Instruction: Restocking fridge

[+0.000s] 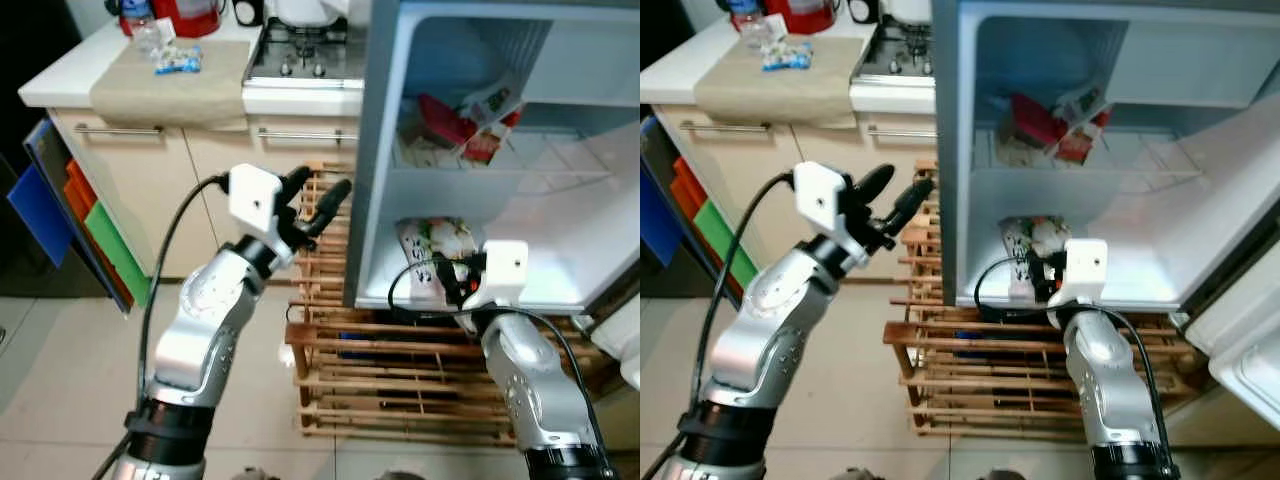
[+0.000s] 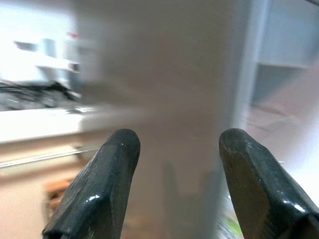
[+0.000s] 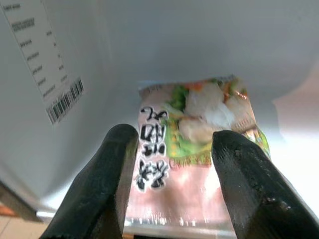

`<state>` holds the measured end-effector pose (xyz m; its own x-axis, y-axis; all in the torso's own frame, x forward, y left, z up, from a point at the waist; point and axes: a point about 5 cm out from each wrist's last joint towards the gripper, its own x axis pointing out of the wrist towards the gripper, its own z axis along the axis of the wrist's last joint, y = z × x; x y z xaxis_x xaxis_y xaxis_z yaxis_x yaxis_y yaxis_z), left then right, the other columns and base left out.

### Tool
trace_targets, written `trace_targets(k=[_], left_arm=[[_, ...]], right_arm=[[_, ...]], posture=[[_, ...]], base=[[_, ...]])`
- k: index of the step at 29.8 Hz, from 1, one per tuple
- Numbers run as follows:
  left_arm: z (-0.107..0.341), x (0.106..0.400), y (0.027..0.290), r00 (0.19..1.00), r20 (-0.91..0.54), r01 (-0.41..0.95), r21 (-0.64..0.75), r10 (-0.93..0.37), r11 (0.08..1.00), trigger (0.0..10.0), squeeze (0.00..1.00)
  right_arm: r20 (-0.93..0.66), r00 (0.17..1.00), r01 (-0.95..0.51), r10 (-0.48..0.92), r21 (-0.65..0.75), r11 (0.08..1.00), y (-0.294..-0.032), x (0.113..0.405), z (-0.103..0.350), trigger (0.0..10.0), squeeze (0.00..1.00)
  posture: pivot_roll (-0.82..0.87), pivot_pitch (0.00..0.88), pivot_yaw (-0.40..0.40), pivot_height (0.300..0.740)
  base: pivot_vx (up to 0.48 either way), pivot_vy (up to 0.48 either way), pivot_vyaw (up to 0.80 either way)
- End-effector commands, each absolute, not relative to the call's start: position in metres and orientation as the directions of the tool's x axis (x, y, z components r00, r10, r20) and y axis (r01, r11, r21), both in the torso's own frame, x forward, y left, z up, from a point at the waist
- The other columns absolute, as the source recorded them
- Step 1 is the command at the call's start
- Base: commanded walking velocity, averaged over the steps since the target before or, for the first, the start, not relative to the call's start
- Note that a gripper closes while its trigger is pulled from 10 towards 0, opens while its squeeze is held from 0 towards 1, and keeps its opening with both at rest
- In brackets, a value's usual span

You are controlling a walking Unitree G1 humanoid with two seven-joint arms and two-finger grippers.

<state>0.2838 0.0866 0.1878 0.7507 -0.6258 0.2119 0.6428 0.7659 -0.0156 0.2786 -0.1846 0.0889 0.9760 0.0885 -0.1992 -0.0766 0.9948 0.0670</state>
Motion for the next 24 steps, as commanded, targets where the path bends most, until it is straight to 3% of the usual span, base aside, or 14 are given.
trace_targets(k=[1,7,13,20,24], left_arm=[[0.187,0.278,0.076,0.697,0.188,0.707,-0.016,-0.692,0.707,10.0,0.00],[0.169,0.274,0.078,0.682,0.050,0.731,-0.027,-0.729,0.682,10.0,0.00],[0.169,0.263,0.078,0.695,0.045,0.719,-0.060,-0.717,0.693,10.0,0.00],[0.166,0.225,0.080,0.613,-0.044,0.787,-0.051,-0.789,0.615,10.0,0.00],[0.158,0.208,0.089,0.615,-0.127,0.781,-0.033,-0.778,0.623,10.0,0.00]], right_arm=[[-0.196,0.976,-0.084,0.094,0.058,0.995,-0.185,0.280,0.093,10.0,0.00],[-0.239,0.965,-0.096,0.109,0.065,0.993,-0.183,0.285,0.085,10.0,0.00],[-0.255,0.957,-0.115,0.139,0.106,0.988,-0.170,0.293,0.087,10.0,0.00],[-0.284,0.938,-0.163,0.198,0.141,0.976,-0.158,0.296,0.087,10.0,0.00],[-0.298,0.927,-0.190,0.229,0.153,0.970,-0.151,0.295,0.086,10.0,0.00]], posture=[[-0.15,0.097,0.006,0.740],[-0.15,0.150,-0.010,0.740],[-0.14,0.195,-0.040,0.740],[-0.12,0.255,-0.085,0.740],[-0.09,0.260,-0.098,0.740]], base=[[0.000,0.000,0.00],[0.000,0.000,0.00],[0.000,0.000,0.00],[0.000,0.000,0.00],[0.000,0.000,0.00]])
